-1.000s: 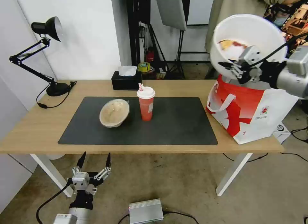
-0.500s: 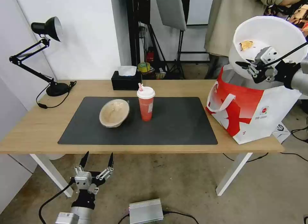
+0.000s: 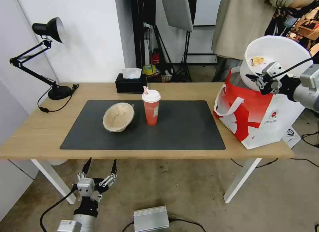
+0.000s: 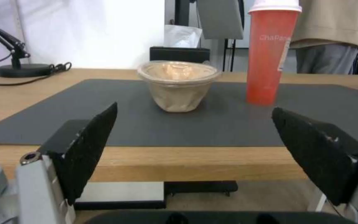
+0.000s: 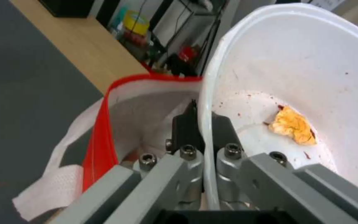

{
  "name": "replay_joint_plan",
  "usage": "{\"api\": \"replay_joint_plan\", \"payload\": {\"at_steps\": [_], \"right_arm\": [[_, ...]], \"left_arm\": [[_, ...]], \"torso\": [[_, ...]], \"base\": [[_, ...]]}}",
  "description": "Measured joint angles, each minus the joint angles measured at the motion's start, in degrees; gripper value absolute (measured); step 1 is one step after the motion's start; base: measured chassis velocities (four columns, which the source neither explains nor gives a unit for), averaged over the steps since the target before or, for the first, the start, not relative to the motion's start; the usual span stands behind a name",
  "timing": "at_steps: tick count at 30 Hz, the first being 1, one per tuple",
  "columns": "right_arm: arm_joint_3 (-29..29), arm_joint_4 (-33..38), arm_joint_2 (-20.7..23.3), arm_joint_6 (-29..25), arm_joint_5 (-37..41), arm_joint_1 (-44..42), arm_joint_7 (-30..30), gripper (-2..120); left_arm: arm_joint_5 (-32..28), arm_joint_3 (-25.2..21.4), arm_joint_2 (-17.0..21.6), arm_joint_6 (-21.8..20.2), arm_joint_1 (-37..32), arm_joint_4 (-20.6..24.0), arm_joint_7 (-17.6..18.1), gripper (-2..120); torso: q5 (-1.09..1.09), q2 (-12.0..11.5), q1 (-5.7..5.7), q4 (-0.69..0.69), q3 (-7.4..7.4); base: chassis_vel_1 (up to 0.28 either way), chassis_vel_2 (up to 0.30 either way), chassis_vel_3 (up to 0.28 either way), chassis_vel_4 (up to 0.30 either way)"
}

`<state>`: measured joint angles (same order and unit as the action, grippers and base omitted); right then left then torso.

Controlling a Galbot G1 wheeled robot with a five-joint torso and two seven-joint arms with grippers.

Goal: Pick up the trash from the table and place it into the takeout bag.

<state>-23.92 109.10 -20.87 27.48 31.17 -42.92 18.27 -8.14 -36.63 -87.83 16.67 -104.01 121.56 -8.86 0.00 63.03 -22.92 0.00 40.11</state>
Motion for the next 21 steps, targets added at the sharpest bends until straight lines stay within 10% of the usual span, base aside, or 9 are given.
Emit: {"api": "replay_joint_plan", "payload": {"at_steps": [21], "right_arm": [[1.48, -4.08, -3.70, -0.99, -3.46, 0.17, 0.15, 0]], "left_arm": [[0.56, 0.55, -0.63, 0.23, 0.53, -1.81, -0.25, 100]], "torso": [[0.00, 0.00, 0.00, 0.00, 0.00]], "base": [[0.000, 0.000, 0.000, 0.000]]}}
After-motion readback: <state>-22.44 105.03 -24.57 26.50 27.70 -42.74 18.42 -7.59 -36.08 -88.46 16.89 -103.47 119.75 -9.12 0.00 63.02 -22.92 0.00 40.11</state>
